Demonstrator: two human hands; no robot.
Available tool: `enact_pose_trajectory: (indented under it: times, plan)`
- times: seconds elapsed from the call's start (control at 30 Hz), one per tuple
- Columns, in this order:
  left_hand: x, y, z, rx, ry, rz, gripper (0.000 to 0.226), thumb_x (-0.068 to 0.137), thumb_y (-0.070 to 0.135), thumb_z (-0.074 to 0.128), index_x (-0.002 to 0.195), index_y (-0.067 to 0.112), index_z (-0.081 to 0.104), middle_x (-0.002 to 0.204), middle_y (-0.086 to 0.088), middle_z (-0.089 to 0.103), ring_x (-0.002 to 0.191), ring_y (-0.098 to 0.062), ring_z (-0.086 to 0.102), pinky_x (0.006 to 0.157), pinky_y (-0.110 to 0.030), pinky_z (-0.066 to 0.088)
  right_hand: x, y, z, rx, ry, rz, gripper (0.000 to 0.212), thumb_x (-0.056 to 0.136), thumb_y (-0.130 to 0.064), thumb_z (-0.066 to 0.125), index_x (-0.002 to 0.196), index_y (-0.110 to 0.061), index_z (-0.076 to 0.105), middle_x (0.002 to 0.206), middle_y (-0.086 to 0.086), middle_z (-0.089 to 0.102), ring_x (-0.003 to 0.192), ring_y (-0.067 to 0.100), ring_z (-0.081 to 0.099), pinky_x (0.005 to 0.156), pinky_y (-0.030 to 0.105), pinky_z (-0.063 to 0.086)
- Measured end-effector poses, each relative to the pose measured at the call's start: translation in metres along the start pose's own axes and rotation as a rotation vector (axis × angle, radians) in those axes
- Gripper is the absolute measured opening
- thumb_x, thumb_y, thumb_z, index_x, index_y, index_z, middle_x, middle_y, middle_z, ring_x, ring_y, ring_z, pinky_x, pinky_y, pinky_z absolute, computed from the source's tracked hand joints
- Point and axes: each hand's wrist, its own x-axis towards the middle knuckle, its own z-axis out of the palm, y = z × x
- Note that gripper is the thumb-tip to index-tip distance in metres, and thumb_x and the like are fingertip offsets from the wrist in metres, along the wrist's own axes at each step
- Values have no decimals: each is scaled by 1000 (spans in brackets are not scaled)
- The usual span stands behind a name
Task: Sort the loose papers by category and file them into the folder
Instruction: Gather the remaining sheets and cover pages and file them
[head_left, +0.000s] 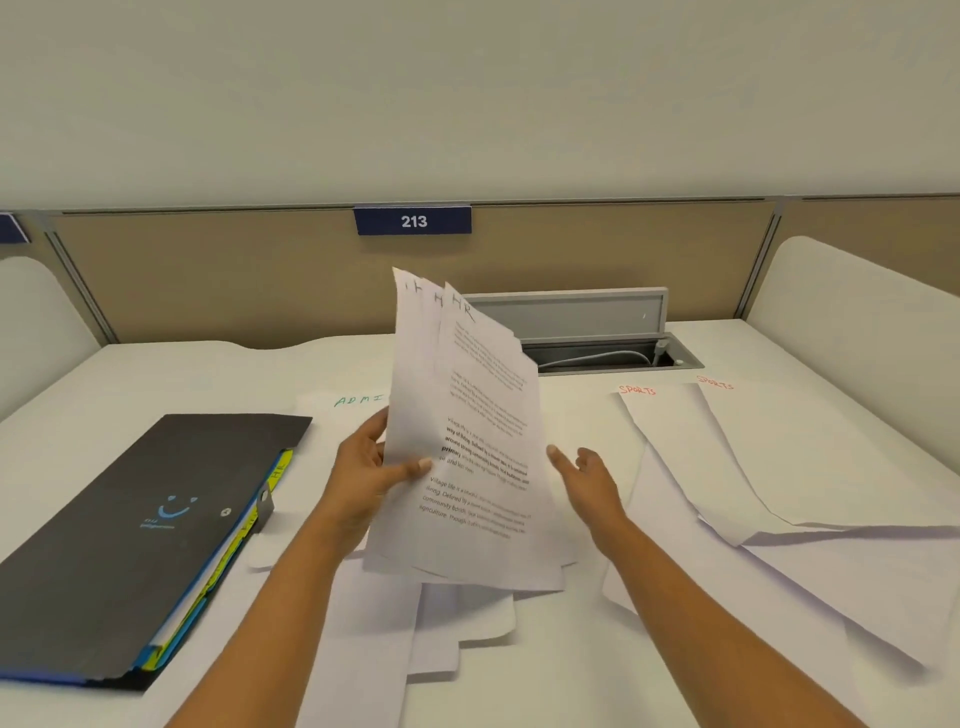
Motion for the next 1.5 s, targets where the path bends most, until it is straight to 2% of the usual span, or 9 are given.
enact_pose_trajectory:
  times: [0.2, 0.33, 0.47, 0.57, 0.73, 0.93, 1.07, 1.27, 1.5]
  plan:
    - [0, 13, -9, -138, -97, 30, 87, 22, 30, 95, 102, 16, 64, 94, -9, 74, 80, -26, 71, 64, -33, 59, 7, -8, 1, 389, -348, 85, 51, 88, -53, 48, 124, -16, 53, 118, 0, 62, 110, 26, 59, 94, 42, 45]
    - [-5, 12, -20, -112, -95, -35, 83, 20, 34, 95, 94, 10, 67, 92, -10, 74, 78, -24, 71, 64, -33, 59, 11, -6, -1, 578, -356, -1, 36, 85, -18, 64, 120, -9, 58, 107, 7, 70, 81, 18, 68, 69, 27, 57]
    - [0, 11, -23, -119, 19, -86, 42, 70, 42, 73, 98, 11, 66, 92, -5, 74, 85, -24, 69, 79, -40, 56, 11, 4, -12, 629, -289, -62, 29, 79, -2, 67, 107, -6, 59, 98, 11, 70, 74, 20, 70, 64, 32, 60]
    - [7, 7, -18, -72, 170, -84, 20, 94, 19, 50, 89, 10, 67, 73, 4, 74, 71, -15, 68, 76, -33, 50, 11, 11, -16, 626, -282, -120, 53, 58, -19, 85, 103, -7, 61, 91, 9, 73, 71, 21, 71, 64, 33, 60]
    - [15, -1, -14, -23, 314, -60, 13, 88, 13, 59, 82, 13, 70, 67, 5, 73, 67, -16, 66, 72, -32, 54, 12, 20, -17, 683, -269, -159, 94, 18, -45, 94, 101, -11, 62, 88, 6, 75, 73, 20, 72, 58, 28, 57]
    - [16, -5, -6, -175, 428, -62, 9, 82, 10, 66, 73, 10, 68, 58, 5, 70, 68, -22, 61, 77, -34, 53, 6, 26, -17, 744, -246, -111, 67, 55, -25, 85, 111, -2, 58, 86, 5, 74, 70, 17, 72, 58, 28, 58]
    - [17, -6, -2, -253, 464, -82, 5, 78, 11, 71, 74, 9, 67, 58, 6, 70, 57, -14, 65, 60, -26, 57, 6, 28, -16, 764, -209, -125, 80, 34, -37, 93, 102, -8, 61, 88, 5, 74, 72, 17, 72, 59, 29, 59]
    - [14, -4, 3, -288, 499, -98, 9, 77, 11, 72, 73, 8, 65, 73, -4, 67, 65, -20, 60, 70, -33, 55, 7, 30, -15, 792, -215, -96, 17, 84, -1, 60, 99, -11, 59, 98, 9, 68, 70, 14, 71, 64, 30, 60]
    - [16, -3, -3, -197, 304, -77, 9, 80, 18, 68, 85, 11, 67, 88, -6, 71, 81, -26, 66, 79, -39, 54, 10, 25, -15, 790, -216, -126, 79, 36, -29, 93, 104, -7, 60, 94, 8, 71, 76, 19, 72, 63, 31, 59]
